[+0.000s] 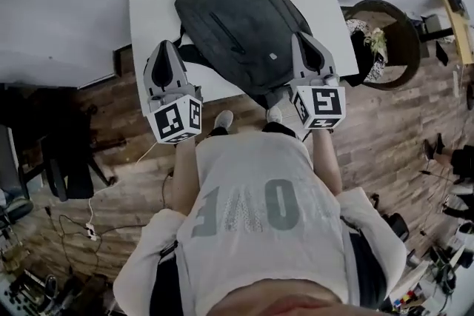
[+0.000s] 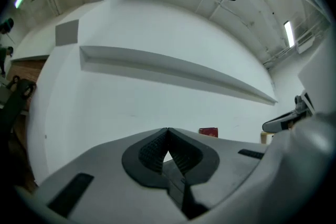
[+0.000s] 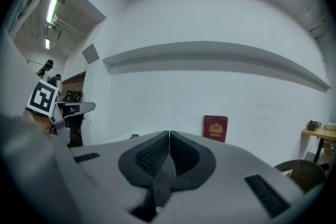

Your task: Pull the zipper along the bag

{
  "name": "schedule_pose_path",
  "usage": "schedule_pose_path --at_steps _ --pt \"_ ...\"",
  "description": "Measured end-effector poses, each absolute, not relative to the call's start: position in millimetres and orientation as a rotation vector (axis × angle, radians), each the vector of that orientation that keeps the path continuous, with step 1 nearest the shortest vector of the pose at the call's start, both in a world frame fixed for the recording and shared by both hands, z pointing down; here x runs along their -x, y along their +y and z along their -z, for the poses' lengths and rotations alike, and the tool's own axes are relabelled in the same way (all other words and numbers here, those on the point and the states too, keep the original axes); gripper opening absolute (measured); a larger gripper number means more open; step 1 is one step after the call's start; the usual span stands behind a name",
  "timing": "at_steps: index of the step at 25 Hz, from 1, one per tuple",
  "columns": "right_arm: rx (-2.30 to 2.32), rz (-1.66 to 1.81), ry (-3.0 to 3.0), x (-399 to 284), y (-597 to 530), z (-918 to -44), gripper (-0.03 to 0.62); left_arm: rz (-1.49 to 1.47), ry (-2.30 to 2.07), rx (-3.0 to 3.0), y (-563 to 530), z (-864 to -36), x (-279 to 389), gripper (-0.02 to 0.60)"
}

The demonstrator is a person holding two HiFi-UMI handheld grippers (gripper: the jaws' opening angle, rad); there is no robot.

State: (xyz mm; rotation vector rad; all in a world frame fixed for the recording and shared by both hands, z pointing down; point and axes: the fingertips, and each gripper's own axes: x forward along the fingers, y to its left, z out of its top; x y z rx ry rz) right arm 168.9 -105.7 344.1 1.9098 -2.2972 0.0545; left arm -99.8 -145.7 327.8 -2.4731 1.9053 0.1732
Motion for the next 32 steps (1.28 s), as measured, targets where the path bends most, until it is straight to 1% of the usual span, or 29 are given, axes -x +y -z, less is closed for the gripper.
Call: schedule_pose_path --at_steps 5,12,18,32 --pt "-1.723 -0.039 -2.442 -169 -129 -348 0.029 -0.169 2.125 2.284 -119 -329 114 0.026" --pt "-1.638 -0.107 -2.556 -181 -138 -359 0.029 -0.133 2.237 2.162 -99 -335 110 0.026" --pt "-1.633 -0.109 -2.554 -186 -142 -364 0.029 -0.126 2.208 2.176 -110 -334 99 0.026" --pt "-1.676 -0.184 -2.497 -183 -155 -375 0.033 -0.106 2.141 2.262 -147 -339 105 0.028"
